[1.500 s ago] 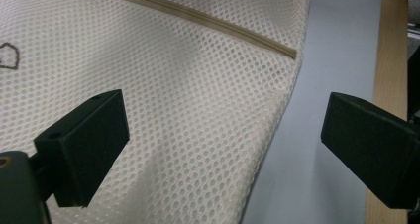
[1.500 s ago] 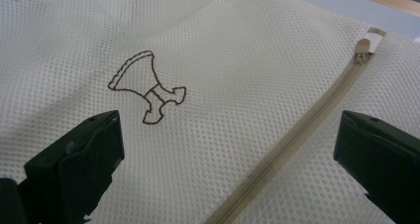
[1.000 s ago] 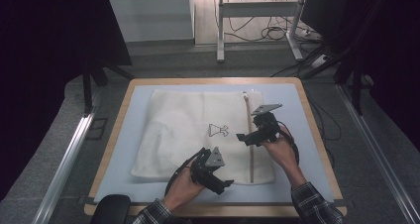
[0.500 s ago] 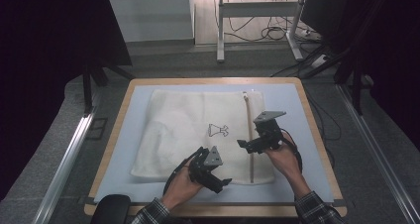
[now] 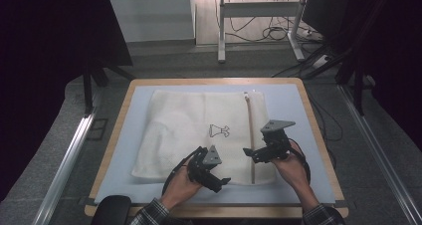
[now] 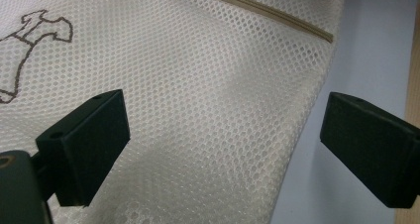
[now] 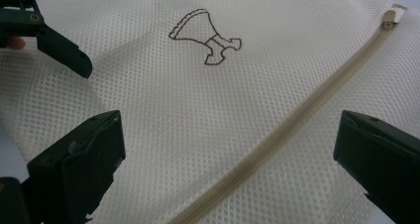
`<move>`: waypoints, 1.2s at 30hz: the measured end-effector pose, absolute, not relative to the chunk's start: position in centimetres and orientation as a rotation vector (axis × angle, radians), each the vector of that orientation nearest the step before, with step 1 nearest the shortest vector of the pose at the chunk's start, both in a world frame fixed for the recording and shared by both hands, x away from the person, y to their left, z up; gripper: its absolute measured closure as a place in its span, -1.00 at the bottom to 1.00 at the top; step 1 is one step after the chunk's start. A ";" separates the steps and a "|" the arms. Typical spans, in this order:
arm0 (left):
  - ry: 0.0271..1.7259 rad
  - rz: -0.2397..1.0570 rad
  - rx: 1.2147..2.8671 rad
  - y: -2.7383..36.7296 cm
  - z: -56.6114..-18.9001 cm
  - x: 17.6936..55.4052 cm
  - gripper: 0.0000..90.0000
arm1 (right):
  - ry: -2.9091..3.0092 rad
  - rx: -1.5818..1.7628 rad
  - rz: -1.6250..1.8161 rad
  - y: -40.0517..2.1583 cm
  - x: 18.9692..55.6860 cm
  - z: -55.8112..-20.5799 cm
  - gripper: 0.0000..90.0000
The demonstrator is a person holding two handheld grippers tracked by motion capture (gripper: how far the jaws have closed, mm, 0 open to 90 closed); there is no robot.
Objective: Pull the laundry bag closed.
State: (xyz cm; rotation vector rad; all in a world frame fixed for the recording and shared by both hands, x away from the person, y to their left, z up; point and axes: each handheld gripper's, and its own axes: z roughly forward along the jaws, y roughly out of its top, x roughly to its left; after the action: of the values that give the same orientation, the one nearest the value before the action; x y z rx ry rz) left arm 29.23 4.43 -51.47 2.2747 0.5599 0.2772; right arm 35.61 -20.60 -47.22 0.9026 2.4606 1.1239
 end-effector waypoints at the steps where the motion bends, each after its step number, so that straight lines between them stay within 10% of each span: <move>1: 0.563 0.270 2.276 4.4 -51.4 29.2 -0.89 | 2.458 0.902 1.120 -20.7 35.4 -47.2 -1.00; 36: 0.701 0.340 2.200 11.2 -50.3 27.9 -0.89 | 2.370 0.897 1.081 -25.5 29.5 -47.5 -1.00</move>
State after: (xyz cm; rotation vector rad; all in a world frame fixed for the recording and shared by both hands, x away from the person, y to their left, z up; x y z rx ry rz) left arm 27.94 11.20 -50.29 2.1998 0.7006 0.3396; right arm 29.53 -25.50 -47.47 0.8974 2.3700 1.0812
